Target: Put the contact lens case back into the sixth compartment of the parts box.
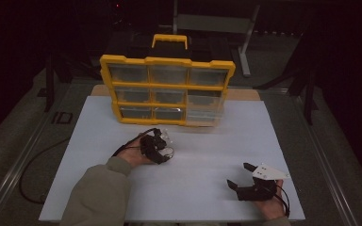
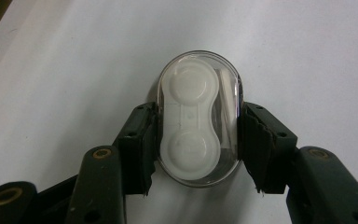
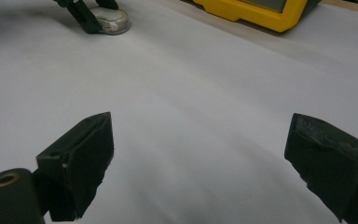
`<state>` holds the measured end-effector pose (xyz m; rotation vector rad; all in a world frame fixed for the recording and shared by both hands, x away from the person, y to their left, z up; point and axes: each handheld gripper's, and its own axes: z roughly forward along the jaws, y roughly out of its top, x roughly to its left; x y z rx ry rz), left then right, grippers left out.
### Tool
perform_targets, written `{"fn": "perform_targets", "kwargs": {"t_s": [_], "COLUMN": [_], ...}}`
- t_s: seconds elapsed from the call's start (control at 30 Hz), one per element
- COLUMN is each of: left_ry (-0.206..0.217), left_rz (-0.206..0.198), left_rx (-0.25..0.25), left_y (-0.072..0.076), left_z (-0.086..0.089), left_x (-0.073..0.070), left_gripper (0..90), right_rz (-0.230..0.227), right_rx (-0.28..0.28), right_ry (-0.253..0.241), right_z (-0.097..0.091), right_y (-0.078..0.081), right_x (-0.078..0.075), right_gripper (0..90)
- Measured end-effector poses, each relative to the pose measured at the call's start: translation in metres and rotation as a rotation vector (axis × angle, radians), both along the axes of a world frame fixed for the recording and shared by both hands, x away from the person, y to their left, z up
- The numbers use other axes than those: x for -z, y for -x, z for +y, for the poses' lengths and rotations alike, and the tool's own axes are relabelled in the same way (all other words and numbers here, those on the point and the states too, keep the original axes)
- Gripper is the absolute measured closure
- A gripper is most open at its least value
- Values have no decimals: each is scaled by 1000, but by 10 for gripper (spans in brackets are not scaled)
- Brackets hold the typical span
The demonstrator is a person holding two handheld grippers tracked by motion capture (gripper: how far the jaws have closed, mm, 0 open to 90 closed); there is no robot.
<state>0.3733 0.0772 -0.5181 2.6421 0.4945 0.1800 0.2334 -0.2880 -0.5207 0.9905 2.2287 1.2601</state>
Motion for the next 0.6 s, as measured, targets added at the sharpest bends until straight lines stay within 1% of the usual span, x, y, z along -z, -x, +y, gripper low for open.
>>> {"fn": "perform_targets", "kwargs": {"t_s": [0.27,0.6], "left_ry": [8,8], "left_rz": [21,-13], "left_rx": [-5,-23], "left_y": [-1,0], "left_z": [3,9], "left_x": [-1,-12], "left_gripper": [493,493], "right_rz": [3,3], "right_rx": [1,-1], "right_ry": [0,-2], "right_z": [0,0], "right_y": [0,0], "right_x": [0,1], "right_gripper": [81,81]}}
